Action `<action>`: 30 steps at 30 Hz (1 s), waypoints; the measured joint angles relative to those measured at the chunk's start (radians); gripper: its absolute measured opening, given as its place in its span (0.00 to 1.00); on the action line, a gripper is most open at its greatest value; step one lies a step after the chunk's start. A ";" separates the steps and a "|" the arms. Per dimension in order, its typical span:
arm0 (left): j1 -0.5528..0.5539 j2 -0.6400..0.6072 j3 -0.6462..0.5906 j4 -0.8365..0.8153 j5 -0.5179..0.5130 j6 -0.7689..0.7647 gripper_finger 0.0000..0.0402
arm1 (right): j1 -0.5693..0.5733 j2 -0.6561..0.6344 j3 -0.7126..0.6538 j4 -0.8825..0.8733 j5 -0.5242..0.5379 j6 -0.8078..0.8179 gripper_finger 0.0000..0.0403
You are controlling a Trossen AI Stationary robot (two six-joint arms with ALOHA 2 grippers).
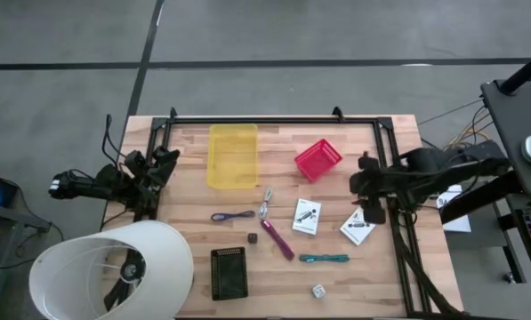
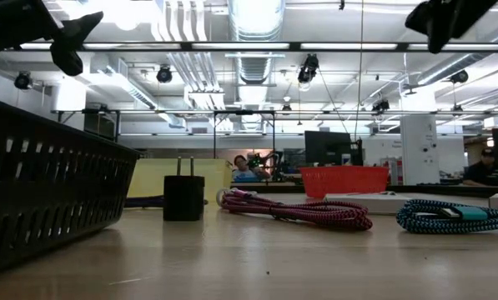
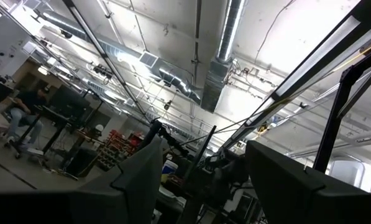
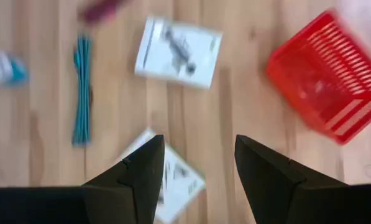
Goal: Pick and place items into bin
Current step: Put the right white box into the red bin
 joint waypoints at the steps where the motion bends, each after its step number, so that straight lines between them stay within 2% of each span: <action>1: 0.000 0.000 0.000 0.000 0.000 0.000 0.53 | 0.000 0.024 0.002 -0.014 -0.006 -0.028 0.45; 6: 0.000 0.000 0.000 0.000 0.000 0.000 0.53 | 0.000 0.126 -0.008 -0.026 -0.049 -0.207 0.45; 14: 0.000 0.002 0.001 -0.001 0.000 -0.001 0.54 | -0.015 0.261 -0.082 -0.027 -0.080 -0.368 0.44; 21: 0.000 0.004 0.002 0.000 0.001 0.000 0.53 | -0.054 0.314 -0.196 -0.007 -0.106 -0.517 0.44; 30: 0.000 0.004 0.002 0.000 0.001 -0.001 0.53 | -0.102 0.338 -0.305 0.143 -0.123 -0.625 0.44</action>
